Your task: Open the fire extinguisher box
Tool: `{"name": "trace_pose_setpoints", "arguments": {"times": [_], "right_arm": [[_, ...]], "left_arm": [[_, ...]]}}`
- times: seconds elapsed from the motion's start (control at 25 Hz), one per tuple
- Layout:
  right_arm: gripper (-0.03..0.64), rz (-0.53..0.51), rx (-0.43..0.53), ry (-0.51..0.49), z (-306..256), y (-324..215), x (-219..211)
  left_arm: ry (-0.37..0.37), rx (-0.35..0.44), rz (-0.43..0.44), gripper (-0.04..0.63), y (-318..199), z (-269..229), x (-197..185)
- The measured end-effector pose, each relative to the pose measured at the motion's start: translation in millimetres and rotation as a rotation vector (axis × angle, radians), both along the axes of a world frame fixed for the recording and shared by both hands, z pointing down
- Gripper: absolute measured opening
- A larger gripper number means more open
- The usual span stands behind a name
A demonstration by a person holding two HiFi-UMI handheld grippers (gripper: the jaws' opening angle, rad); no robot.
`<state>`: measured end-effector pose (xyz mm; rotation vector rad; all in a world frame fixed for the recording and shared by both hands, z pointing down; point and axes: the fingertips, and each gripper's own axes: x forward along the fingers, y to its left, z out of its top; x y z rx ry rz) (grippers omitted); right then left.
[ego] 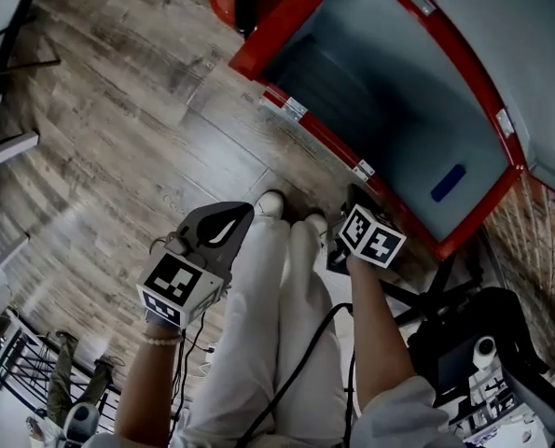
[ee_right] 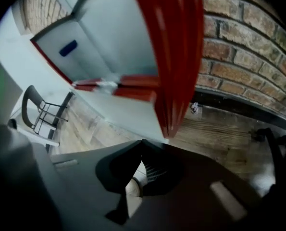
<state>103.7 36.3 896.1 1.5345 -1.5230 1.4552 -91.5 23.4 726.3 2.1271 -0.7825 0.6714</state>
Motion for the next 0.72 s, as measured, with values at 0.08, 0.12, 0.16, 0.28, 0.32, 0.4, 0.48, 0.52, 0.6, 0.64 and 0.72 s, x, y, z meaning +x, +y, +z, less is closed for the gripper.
{"name": "trace_pose_setpoints", "arguments": {"times": [0.08, 0.12, 0.16, 0.28, 0.32, 0.4, 0.48, 0.52, 0.6, 0.64, 0.72], "right_arm": [[0.008, -0.024, 0.035, -0.013, -22.8, -3.6, -6.4], [0.008, -0.037, 0.051, -0.02, -35.6, -5.1, -9.5], [0.008, -0.05, 0.068, -0.028, -49.5, -7.1, -12.6], [0.006, -0.096, 0.153, -0.058, -99.8, -20.9, -20.9], [0.007, -0.11, 0.186, -0.066, -118.9, -25.7, -22.8], [0.006, -0.133, 0.238, -0.077, -158.3, -32.0, -25.0], [0.006, -0.156, 0.283, -0.082, -198.4, -39.0, -25.8], [0.007, -0.17, 0.308, -0.081, -218.8, -43.8, -25.4], [0.006, -0.203, 0.367, -0.072, -261.4, -54.0, -22.6], [0.006, -0.219, 0.398, -0.066, -283.2, -58.6, -20.6], [0.006, -0.243, 0.456, -0.055, -326.4, -64.6, -17.0]], "left_arm": [[0.007, 0.016, -0.002, -0.002, -5.2, -13.8, 3.5], [0.009, 0.024, -0.003, -0.002, -7.7, -22.0, 5.5], [0.012, 0.031, -0.006, -0.003, -10.3, -31.0, 7.7], [0.027, 0.063, -0.017, -0.003, -20.4, -64.4, 17.2], [0.035, 0.077, -0.012, -0.003, -22.9, -77.7, 21.2], [0.045, 0.103, 0.012, -0.003, -25.4, -105.2, 27.6], [0.046, 0.129, 0.038, -0.003, -28.5, -131.8, 29.2], [0.045, 0.143, 0.044, -0.003, -31.1, -145.0, 28.4], [0.05, 0.175, 0.035, -0.003, -38.5, -175.3, 27.6], [0.052, 0.191, 0.029, -0.003, -41.8, -191.9, 27.9], [0.053, 0.225, 0.027, -0.003, -45.1, -225.6, 28.6]]}}
